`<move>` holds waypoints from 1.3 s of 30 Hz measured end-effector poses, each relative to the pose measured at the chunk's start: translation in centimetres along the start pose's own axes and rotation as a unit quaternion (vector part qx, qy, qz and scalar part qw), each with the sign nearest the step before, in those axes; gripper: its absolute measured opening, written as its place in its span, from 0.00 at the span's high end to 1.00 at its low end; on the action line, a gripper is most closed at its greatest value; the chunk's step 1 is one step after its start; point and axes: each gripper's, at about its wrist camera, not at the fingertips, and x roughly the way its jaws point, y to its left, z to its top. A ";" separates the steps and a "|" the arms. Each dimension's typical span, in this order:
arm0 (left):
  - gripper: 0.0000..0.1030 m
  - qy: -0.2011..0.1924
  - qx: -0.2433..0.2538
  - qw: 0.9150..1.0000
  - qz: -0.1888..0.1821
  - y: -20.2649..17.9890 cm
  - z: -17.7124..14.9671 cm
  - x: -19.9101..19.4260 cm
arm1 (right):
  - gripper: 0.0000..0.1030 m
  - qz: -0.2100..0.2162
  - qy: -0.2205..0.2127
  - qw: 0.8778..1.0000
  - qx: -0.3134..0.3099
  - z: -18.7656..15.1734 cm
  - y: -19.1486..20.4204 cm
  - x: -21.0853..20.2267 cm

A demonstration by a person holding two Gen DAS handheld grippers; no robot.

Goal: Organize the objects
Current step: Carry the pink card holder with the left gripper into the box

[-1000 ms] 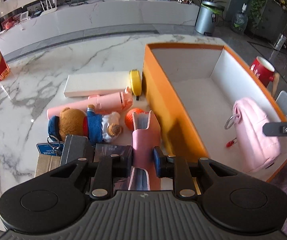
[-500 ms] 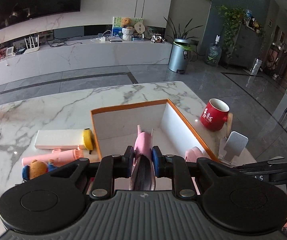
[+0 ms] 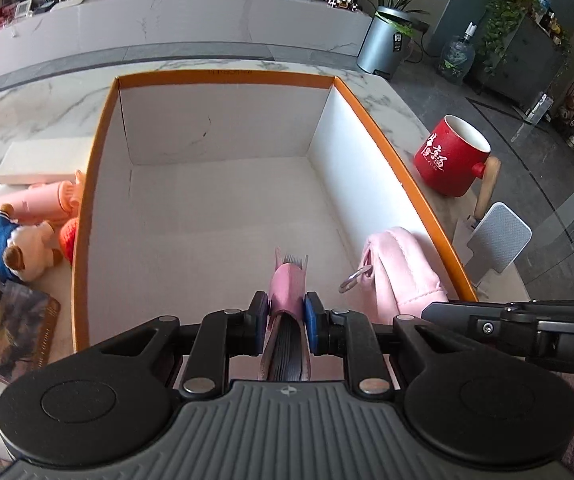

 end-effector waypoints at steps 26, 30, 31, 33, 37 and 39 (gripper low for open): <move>0.78 0.059 -0.080 0.991 -0.087 -1.4 -0.1 0.8 | 0.62 -0.084 -0.048 0.994 -0.049 -0.3 -0.5 -4.3; 0.77 0.065 -0.096 0.988 -0.099 -1.8 -0.1 0.9 | 0.62 -0.071 -0.029 0.997 -0.025 -0.4 -1.5 -3.8; 0.77 0.070 -0.096 0.988 -0.097 -1.9 -0.2 1.2 | 0.62 -0.061 -0.025 0.998 -0.019 -0.4 -1.6 -3.6; 0.76 0.083 -0.106 0.986 -0.102 -1.9 -0.7 1.8 | 0.59 -0.049 -0.016 0.999 -0.013 -0.4 -1.7 -3.2; 0.76 0.080 -0.127 0.982 -0.115 -1.5 -0.9 2.1 | 0.53 -0.075 0.008 0.997 -0.028 -0.3 -1.6 -1.9; 0.76 0.082 -0.136 0.980 -0.122 -1.4 -0.9 2.3 | 0.53 -0.078 0.020 0.996 -0.027 -0.4 -2.1 -1.3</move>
